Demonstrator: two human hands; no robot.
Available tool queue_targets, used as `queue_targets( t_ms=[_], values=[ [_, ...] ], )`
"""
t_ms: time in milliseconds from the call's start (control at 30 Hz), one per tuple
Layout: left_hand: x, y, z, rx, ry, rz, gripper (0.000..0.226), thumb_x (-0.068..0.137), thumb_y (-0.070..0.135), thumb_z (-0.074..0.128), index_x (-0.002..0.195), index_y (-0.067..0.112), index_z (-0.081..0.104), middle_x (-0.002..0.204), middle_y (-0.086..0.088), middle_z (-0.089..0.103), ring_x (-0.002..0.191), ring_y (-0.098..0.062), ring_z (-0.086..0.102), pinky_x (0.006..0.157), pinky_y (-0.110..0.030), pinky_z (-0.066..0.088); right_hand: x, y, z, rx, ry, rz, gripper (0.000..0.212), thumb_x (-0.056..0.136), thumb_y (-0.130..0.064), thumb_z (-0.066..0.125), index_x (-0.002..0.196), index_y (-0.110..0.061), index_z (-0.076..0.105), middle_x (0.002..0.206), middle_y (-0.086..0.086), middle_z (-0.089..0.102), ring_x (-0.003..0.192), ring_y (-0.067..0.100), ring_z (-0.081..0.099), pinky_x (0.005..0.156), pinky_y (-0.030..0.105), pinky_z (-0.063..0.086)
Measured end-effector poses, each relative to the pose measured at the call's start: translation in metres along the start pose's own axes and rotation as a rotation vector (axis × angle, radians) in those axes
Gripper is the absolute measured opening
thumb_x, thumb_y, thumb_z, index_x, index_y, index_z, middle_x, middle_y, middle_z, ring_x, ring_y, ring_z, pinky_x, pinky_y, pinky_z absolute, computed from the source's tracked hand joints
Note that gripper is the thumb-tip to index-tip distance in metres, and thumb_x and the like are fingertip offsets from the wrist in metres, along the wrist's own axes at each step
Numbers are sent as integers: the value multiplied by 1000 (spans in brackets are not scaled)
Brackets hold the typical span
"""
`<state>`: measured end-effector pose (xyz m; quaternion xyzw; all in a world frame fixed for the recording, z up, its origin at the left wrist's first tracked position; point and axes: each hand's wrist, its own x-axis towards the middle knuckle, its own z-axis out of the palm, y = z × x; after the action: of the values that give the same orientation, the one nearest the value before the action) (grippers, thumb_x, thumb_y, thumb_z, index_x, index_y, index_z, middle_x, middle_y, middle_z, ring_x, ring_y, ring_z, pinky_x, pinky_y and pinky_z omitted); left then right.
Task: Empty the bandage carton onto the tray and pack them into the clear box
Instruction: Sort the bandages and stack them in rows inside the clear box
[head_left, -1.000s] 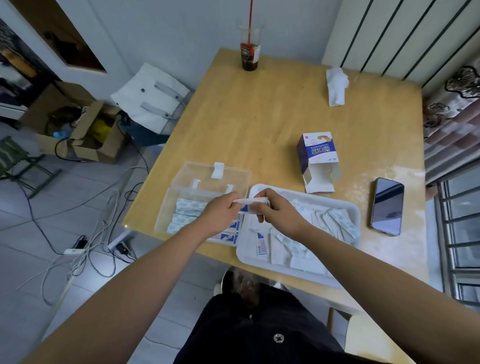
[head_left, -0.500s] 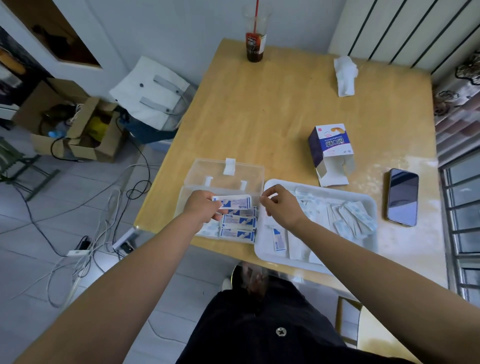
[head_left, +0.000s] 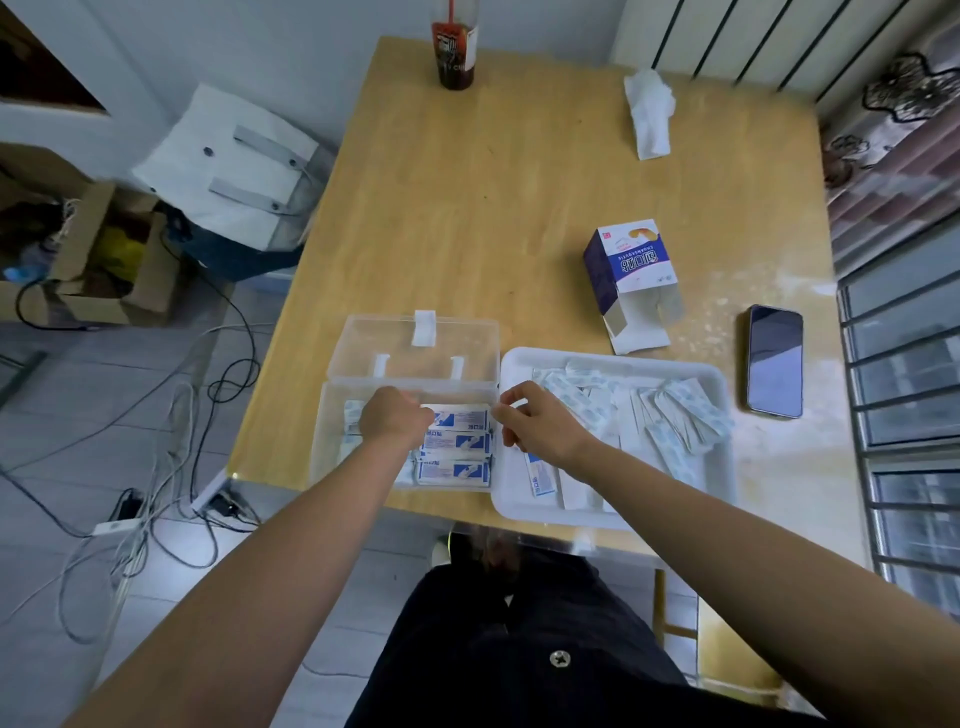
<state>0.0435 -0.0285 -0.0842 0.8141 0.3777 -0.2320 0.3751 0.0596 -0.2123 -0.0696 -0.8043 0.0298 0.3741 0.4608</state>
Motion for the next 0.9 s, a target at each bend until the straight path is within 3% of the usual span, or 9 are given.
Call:
queue_targets(
  t_ms=[67,133,233,333,467,567,667,800,900],
  values=[
    [-4,0,1,-13,-1,2,18,83,11,66,101,11,68,76,-13,67,72,-27,62,70,-30,49,0,0,-3,30,-25,12,22,98,-33,49,107,-14,50,72,1,63,60,10,50,58,21,43],
    [-9,-1,0,-11,22,13,6,81,15,67,79,14,62,73,-12,63,69,-25,58,72,-35,52,1,3,-6,19,-25,17,22,97,-34,49,104,-13,54,73,2,64,60,11,51,60,24,45],
    [-12,-9,-3,-36,101,60,33,81,20,64,59,22,41,71,-8,55,64,-21,51,64,-30,42,5,17,-16,-130,88,-2,19,96,-28,51,98,-12,59,75,2,65,68,16,58,66,29,48],
    [-27,-9,0,-11,130,177,23,89,23,57,67,15,55,68,-5,56,63,-22,50,58,-27,35,1,36,-26,-348,93,-26,4,90,-20,57,93,-18,59,74,-3,59,74,18,58,59,22,42],
    [-48,-2,25,53,1,326,25,90,36,57,70,21,54,65,11,53,66,-14,52,55,-25,34,-13,59,-15,-635,-124,-78,19,86,-20,60,104,-22,55,79,-7,55,77,19,57,62,27,45],
    [-54,-4,44,147,-55,338,22,83,47,63,82,26,56,76,14,55,77,-12,57,63,-26,39,-16,71,-10,-793,6,-106,13,92,-30,48,97,-18,50,90,4,62,83,28,61,64,34,48],
    [-54,-6,51,185,-31,338,21,81,47,64,85,29,54,79,13,56,82,-15,59,67,-28,43,-16,72,-13,-794,147,2,27,88,-40,53,89,-15,44,90,7,64,78,28,60,62,32,45],
    [-54,-5,51,150,-41,322,20,81,45,65,82,28,54,75,14,54,78,-14,57,66,-28,42,-15,64,-1,-969,149,58,63,79,-59,63,112,-10,43,107,5,53,93,24,60,64,30,43],
    [-55,-4,52,132,-43,311,20,82,43,65,81,28,53,74,14,53,78,-14,57,67,-27,41,-12,64,12,-978,156,56,61,83,-50,65,120,-6,47,119,10,43,99,24,56,68,29,43]
  ],
)
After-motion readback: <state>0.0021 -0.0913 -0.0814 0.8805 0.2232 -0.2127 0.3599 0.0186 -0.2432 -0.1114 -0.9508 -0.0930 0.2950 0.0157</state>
